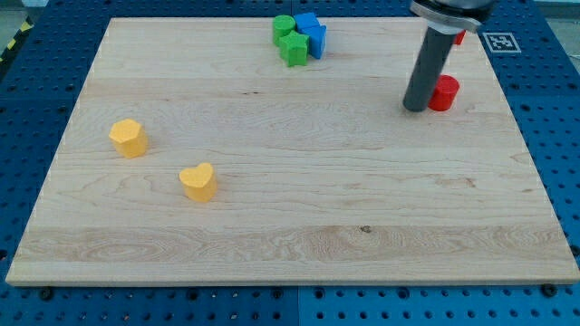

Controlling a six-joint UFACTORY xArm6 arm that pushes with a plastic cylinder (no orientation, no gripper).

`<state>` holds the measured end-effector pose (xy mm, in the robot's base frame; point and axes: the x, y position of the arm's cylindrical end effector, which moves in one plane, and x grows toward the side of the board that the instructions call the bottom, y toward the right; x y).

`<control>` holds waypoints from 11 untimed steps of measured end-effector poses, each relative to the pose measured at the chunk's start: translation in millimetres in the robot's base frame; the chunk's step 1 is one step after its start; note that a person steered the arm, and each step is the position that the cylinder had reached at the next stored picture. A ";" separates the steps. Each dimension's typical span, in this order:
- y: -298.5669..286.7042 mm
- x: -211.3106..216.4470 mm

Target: Move the red circle to the center right

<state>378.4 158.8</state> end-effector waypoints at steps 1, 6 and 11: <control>-8.7 -16.9; 118.0 -0.6; 186.3 -11.8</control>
